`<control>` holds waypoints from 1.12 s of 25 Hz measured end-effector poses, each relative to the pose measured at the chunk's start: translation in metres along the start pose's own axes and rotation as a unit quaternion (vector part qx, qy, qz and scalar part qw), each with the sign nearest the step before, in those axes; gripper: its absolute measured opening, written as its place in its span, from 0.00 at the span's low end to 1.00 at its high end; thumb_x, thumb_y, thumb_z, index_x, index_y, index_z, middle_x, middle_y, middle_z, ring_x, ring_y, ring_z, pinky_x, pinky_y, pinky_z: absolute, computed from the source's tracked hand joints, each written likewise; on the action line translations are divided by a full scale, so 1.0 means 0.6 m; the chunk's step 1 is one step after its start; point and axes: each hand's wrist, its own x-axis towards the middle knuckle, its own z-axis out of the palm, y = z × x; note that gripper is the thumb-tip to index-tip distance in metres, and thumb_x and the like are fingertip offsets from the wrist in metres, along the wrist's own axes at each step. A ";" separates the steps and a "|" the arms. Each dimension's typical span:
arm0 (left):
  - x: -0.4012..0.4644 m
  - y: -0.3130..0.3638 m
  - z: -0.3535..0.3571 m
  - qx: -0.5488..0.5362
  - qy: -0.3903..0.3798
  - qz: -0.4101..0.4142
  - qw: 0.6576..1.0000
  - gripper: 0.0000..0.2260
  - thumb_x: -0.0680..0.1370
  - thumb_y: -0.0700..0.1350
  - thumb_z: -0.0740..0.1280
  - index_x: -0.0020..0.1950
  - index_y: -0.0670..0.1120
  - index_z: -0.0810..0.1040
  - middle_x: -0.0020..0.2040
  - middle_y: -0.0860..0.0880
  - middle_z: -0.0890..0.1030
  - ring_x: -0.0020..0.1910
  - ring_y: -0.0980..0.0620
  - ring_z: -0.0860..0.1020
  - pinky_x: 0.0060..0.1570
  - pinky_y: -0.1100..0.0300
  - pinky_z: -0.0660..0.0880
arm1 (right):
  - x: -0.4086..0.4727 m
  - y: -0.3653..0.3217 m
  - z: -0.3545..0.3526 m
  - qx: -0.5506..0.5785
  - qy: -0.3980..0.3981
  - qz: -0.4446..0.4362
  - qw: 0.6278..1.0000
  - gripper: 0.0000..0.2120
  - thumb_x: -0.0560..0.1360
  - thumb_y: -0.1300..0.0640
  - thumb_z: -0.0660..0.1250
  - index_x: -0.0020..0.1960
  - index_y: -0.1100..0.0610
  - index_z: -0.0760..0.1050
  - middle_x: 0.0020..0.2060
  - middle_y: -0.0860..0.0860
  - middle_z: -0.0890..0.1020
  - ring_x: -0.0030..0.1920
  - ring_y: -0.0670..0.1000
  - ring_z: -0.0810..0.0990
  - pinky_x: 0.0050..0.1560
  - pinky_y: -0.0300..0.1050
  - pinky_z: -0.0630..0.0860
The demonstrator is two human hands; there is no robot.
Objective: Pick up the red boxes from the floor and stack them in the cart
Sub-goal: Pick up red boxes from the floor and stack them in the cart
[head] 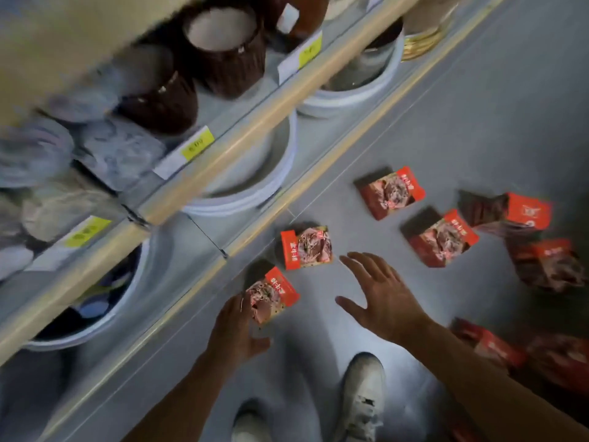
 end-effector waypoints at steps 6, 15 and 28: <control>0.165 -0.015 0.152 0.088 0.034 0.002 0.996 0.65 0.53 0.75 0.71 0.77 0.33 0.60 0.73 0.31 0.66 0.70 0.29 0.68 0.67 0.36 0.67 | 0.067 0.076 0.131 -0.016 0.029 -0.022 0.999 0.36 0.77 0.33 0.59 0.78 0.52 0.65 0.73 0.53 0.73 0.72 0.58 0.72 0.69 0.56 0.70; 0.163 -0.037 0.180 0.047 0.132 -0.011 0.990 0.51 0.59 0.64 0.76 0.72 0.37 0.65 0.62 0.36 0.75 0.58 0.37 0.76 0.57 0.43 0.74 | 0.123 0.063 0.185 -0.001 -0.036 -0.033 0.999 0.39 0.76 0.33 0.59 0.81 0.50 0.56 0.79 0.53 0.64 0.78 0.58 0.62 0.77 0.57 0.60; 0.031 -0.101 0.137 -0.056 0.157 -0.019 0.986 0.59 0.55 0.73 0.69 0.78 0.45 0.53 0.70 0.42 0.71 0.70 0.41 0.71 0.67 0.42 0.69 | 0.325 0.005 0.237 -0.086 -0.059 -0.088 0.991 0.58 0.64 0.41 0.81 0.81 0.48 0.48 0.80 0.55 0.59 0.80 0.62 0.56 0.77 0.67 0.56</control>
